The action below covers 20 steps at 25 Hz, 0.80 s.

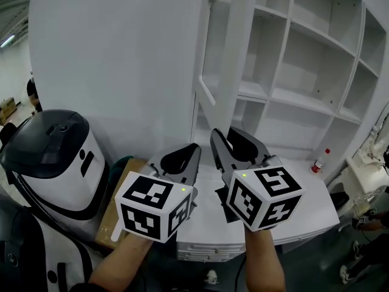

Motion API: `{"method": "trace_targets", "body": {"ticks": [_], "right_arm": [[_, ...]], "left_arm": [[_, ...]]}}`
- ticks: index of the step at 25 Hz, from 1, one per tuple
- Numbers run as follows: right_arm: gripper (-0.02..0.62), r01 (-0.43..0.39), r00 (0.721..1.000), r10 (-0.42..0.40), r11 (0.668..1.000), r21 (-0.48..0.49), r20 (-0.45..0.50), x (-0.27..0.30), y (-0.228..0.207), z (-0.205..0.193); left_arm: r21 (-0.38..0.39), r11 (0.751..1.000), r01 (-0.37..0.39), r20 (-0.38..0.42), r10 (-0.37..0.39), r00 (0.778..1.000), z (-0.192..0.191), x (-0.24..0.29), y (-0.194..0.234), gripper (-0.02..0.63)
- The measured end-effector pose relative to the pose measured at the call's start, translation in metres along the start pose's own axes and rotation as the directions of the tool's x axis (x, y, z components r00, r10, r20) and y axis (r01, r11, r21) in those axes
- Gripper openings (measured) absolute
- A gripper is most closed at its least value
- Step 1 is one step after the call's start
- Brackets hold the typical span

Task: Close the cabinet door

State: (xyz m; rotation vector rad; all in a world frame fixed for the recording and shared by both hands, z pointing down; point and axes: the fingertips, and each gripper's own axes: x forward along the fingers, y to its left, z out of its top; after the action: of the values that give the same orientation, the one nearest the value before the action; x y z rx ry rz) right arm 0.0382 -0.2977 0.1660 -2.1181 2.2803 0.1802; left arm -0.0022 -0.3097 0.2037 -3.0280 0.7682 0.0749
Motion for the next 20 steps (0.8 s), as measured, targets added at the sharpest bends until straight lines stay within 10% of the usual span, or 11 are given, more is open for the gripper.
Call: {"method": "trace_targets", "body": {"ticks": [20], "right_arm": [[0.077, -0.052, 0.999, 0.052, 0.999, 0.006, -0.015, -0.022, -0.080, -0.005]], "left_arm": [[0.026, 0.998, 0.051, 0.015, -0.052, 0.999, 0.005, 0.080, -0.058, 0.012]]}}
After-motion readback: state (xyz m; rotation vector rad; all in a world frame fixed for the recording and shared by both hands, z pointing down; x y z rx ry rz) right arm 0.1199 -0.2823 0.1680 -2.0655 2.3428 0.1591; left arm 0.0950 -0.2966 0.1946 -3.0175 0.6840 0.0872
